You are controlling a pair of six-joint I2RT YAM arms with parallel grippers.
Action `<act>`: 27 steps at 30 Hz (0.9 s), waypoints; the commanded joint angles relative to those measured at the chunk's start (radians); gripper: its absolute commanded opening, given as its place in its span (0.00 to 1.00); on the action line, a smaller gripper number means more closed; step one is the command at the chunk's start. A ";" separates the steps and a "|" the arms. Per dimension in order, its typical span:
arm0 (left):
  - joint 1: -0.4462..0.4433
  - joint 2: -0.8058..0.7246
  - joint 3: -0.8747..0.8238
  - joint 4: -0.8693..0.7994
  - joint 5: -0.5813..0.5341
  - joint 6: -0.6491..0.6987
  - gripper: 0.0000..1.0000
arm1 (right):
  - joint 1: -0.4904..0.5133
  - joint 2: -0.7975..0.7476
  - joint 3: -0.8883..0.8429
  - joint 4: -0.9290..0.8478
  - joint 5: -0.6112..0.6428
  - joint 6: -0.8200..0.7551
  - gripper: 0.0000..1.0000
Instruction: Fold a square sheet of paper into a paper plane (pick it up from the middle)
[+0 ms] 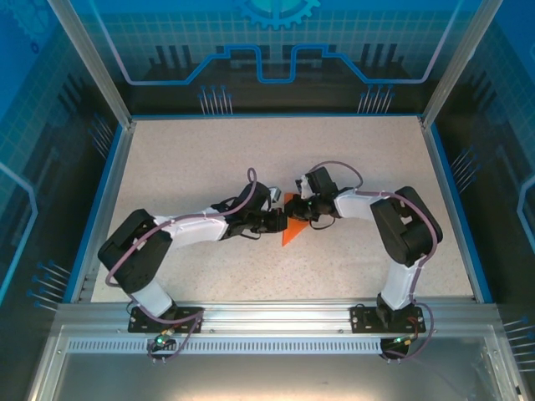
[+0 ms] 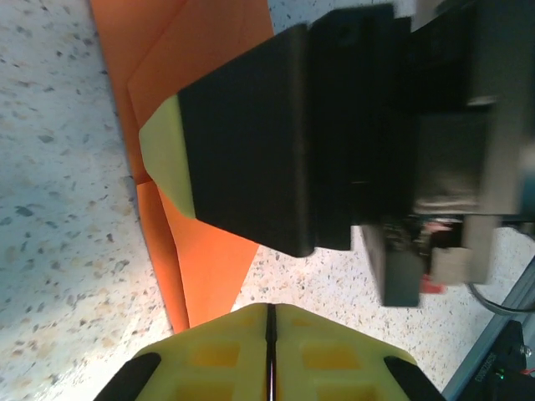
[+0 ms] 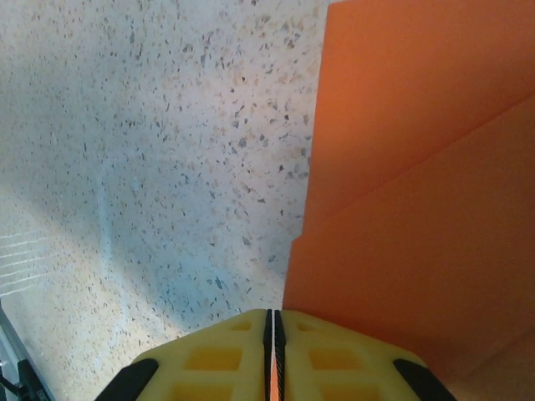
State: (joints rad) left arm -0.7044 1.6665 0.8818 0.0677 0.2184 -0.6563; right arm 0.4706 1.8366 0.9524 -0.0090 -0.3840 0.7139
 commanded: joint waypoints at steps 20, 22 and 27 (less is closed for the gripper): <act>-0.021 0.225 0.115 0.063 -0.002 -0.031 0.05 | -0.110 0.049 0.062 -0.033 -0.004 -0.055 0.13; -0.021 0.229 0.114 0.038 -0.009 -0.021 0.04 | -0.116 0.063 0.072 -0.033 -0.001 -0.057 0.13; -0.022 0.235 0.098 0.013 -0.017 -0.019 0.04 | -0.136 0.096 0.091 -0.033 0.010 -0.059 0.12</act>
State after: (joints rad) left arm -0.7193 1.8870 0.9756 0.1188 0.2211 -0.6815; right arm 0.3573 1.9076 1.0153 -0.0402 -0.3740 0.6720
